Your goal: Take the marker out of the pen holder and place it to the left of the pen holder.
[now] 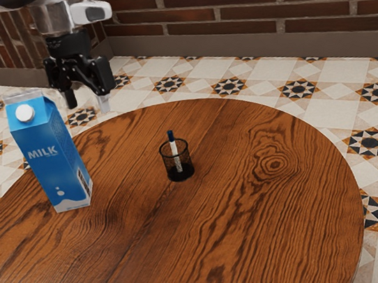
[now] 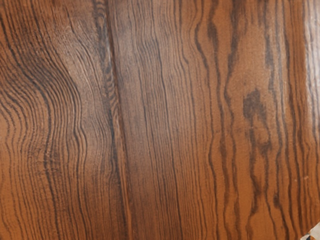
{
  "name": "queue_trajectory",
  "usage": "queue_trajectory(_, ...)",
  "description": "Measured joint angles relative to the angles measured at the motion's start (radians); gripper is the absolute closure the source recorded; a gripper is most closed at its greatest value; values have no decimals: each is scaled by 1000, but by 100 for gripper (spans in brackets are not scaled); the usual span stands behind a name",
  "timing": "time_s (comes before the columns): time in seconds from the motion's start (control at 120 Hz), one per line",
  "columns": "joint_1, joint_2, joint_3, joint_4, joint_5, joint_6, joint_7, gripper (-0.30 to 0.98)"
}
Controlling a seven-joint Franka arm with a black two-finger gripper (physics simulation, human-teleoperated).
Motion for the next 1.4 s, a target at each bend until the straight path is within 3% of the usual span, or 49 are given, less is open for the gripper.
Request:
queue_trajectory(0.092, -168, -1, 47, -14, 10, 67, -4, 0)
queue_trajectory(0.2, -253, 96, 61, -7, 21, 168, -9, 0)
queue_trajectory(0.233, -215, 145, 62, -2, 22, 209, -10, 1)
queue_trajectory(0.308, -1, 239, 65, 7, 22, 300, -13, 1)
queue_trajectory(0.375, 58, 300, 66, 9, 24, 390, -14, 0)
queue_trajectory(0.592, 79, 388, 68, -108, 34, 766, -15, 0)
queue_trajectory(0.85, 61, 500, 65, -115, 17, 1153, -3, 0)
queue_trajectory(1.042, 37, 542, 62, -128, -15, 1267, 3, 0)
queue_trajectory(1.4, 60, 583, 62, -143, -41, 1353, 11, 4)
